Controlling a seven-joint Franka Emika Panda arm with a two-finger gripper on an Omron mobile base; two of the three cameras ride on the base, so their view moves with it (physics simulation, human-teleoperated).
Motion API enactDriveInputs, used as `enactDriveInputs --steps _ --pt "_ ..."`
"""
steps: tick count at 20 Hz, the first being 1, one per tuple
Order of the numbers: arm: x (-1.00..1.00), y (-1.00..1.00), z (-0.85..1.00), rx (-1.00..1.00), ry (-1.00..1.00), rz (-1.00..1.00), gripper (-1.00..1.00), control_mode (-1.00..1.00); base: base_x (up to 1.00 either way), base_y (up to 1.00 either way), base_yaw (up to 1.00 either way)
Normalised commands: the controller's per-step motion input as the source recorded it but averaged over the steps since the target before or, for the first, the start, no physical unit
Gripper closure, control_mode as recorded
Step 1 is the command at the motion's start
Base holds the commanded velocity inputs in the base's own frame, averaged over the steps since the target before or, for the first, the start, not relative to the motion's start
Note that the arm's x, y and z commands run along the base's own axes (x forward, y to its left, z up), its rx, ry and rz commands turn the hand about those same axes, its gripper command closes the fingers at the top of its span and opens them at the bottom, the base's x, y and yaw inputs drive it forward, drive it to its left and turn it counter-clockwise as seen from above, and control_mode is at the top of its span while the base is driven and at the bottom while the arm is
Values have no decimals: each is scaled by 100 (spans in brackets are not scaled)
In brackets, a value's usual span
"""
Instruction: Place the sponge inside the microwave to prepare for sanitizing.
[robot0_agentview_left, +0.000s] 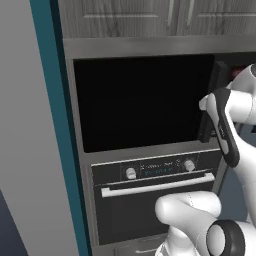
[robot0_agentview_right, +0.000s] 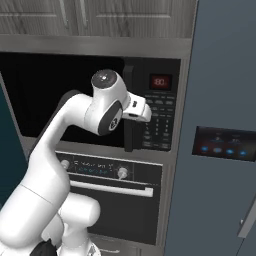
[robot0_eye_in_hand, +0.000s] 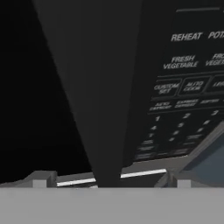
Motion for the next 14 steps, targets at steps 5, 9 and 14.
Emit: enactDriveInputs --steps 5,9,14 --pt "6 -8 -3 0 -8 0 -100 -100 0 0 0" --pt "6 -3 -3 0 -1 0 -100 -100 0 0 0" --pt "13 0 -8 0 -1 0 -100 -100 0 0 0"
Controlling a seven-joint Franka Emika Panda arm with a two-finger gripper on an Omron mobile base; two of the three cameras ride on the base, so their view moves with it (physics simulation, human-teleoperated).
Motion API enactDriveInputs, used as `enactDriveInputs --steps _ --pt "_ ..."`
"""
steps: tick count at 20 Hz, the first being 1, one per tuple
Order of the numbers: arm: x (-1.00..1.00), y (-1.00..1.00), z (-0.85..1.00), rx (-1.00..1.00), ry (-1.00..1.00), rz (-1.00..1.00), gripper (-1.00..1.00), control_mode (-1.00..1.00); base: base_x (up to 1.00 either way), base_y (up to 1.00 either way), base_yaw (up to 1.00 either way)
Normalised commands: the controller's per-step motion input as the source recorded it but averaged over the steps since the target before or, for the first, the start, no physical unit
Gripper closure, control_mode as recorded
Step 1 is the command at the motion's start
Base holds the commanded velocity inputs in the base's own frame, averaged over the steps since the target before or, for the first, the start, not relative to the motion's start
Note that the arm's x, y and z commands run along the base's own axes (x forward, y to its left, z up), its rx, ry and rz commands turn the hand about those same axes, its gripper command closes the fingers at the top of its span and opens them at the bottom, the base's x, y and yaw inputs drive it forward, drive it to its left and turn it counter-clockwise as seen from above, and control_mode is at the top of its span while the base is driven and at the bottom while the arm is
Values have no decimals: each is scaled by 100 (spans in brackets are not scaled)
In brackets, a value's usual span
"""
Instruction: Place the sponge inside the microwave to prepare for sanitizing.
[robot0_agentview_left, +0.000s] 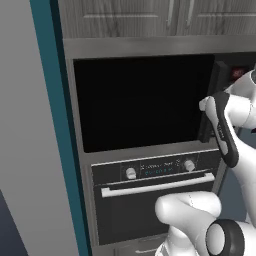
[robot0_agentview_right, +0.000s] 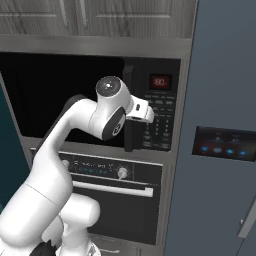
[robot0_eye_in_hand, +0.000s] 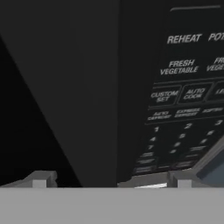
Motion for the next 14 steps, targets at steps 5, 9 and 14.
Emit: enactDriveInputs --steps 5,9,14 --pt "16 0 -3 0 0 0 -100 -100 0 0 0" --pt "19 0 -9 0 0 0 -100 -100 0 0 0" --pt "23 0 -11 0 0 0 -100 -100 0 0 0"
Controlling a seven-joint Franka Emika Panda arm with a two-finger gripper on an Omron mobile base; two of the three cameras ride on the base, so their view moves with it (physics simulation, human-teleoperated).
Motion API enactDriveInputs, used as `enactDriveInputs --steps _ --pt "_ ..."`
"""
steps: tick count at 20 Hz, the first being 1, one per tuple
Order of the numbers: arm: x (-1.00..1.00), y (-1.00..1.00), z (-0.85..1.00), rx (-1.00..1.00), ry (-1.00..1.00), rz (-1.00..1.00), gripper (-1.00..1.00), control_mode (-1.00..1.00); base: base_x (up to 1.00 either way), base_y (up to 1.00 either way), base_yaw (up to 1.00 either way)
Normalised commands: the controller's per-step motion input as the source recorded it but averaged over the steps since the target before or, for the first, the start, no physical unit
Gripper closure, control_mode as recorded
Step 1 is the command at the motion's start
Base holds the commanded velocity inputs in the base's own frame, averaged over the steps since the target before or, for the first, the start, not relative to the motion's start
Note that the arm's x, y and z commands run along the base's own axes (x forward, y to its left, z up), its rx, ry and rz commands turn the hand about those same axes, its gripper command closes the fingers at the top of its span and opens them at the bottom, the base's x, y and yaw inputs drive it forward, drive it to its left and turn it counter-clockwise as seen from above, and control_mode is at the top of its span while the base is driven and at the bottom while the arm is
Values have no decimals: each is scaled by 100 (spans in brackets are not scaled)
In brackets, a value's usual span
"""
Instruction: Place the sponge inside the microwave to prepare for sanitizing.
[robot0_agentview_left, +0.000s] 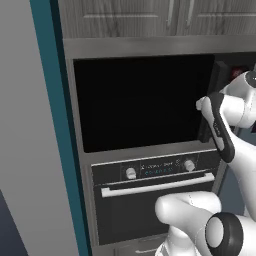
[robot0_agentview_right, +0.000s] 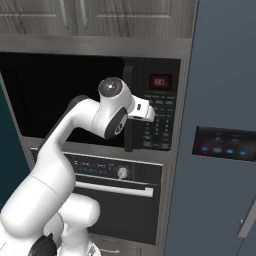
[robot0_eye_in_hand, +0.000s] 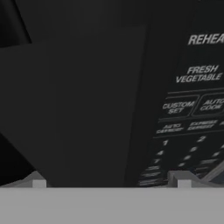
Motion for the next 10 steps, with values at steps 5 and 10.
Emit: enactDriveInputs --steps 5,10 --pt "36 0 -12 0 0 0 -100 -100 0 0 0" --pt "46 5 -15 0 -4 2 -100 -100 0 0 0"
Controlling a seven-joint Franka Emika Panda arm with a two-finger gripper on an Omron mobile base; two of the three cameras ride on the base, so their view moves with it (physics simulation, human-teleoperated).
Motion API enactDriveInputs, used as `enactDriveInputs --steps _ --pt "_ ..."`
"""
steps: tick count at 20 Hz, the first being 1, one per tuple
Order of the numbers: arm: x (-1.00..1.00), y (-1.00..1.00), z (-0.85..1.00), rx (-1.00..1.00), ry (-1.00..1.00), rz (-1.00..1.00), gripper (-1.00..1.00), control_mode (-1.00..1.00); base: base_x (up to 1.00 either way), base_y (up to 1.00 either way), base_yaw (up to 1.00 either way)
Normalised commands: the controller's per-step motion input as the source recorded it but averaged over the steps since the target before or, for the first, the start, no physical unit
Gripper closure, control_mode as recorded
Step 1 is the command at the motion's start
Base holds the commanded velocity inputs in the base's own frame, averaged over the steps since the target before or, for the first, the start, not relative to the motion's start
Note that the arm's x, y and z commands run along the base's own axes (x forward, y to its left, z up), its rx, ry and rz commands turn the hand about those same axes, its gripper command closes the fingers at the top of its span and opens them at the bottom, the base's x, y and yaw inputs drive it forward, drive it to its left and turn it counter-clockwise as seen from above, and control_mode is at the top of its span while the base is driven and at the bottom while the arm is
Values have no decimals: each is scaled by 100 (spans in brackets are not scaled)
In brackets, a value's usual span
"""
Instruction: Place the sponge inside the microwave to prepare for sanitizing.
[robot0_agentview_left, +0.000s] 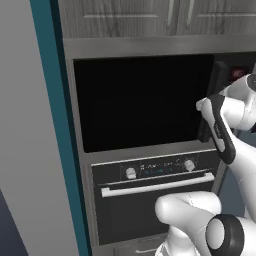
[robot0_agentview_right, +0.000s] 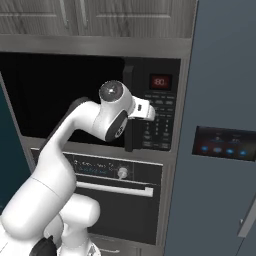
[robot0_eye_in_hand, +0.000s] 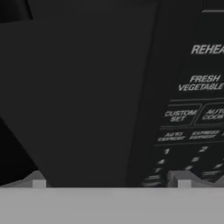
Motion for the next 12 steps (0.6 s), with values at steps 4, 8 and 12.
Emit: enactDriveInputs --steps 4,8,12 --pt "36 7 -9 0 -5 1 100 -100 0 0 0" --pt "0 0 0 0 0 0 100 -100 0 0 0" --pt "-4 0 0 0 0 0 100 -100 0 0 0"
